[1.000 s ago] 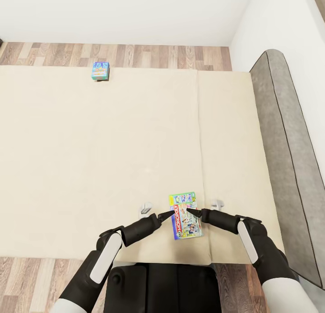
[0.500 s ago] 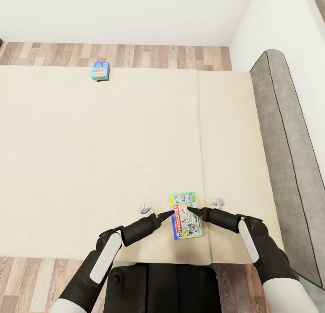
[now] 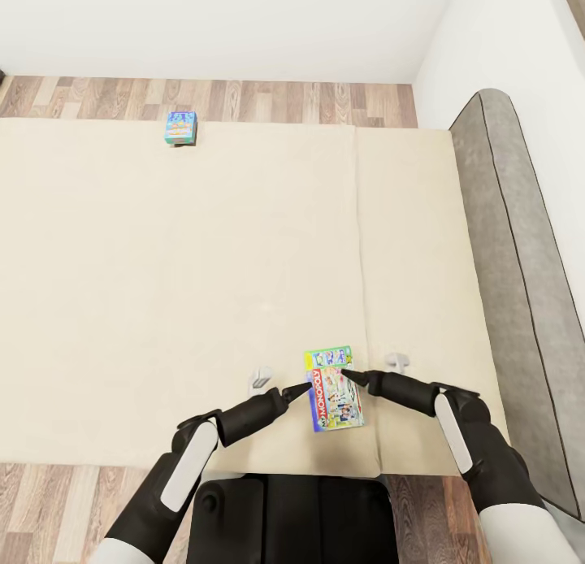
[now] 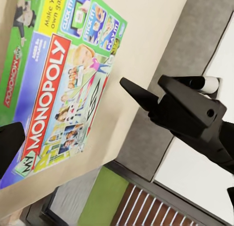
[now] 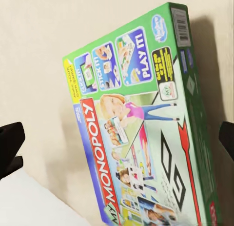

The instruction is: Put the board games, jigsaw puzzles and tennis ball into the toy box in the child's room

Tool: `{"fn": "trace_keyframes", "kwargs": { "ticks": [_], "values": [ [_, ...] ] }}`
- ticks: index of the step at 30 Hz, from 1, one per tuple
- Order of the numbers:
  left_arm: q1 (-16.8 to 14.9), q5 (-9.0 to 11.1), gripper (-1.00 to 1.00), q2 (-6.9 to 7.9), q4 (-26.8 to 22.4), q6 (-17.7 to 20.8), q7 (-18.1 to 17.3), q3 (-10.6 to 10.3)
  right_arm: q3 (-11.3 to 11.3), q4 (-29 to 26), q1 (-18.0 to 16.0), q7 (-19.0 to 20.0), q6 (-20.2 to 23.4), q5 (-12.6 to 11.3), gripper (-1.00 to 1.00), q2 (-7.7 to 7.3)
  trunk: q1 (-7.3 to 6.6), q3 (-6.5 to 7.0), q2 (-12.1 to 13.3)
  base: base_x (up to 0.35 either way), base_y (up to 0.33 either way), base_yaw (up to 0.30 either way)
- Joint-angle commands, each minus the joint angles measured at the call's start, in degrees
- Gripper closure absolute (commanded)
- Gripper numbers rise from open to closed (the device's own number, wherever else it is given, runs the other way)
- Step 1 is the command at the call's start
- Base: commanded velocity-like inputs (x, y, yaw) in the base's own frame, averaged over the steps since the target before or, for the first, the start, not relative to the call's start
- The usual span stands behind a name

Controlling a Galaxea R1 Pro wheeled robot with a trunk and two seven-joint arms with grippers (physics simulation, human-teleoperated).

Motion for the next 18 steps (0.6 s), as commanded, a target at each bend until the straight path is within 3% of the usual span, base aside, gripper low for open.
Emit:
{"fn": "trace_keyframes", "kwargs": {
  "ticks": [1, 18],
  "values": [
    [-0.01, 0.32, -1.0, -0.02, 0.32, 0.39, 0.02, 0.06, -0.07, -0.02, -0.02, -0.22, 0.67, -0.18, -1.0, 0.0, 0.01, -0.03, -0.04, 0.0, 0.0, 0.0],
    [-0.01, 0.32, -1.0, -0.02, 1.45, 0.39, 0.02, 0.06, -0.07, -0.02, -0.02, -5.62, 3.95, -0.18, -1.0, 0.0, 0.01, -0.03, -0.04, 0.0, 0.0, 0.0]
  ]
}}
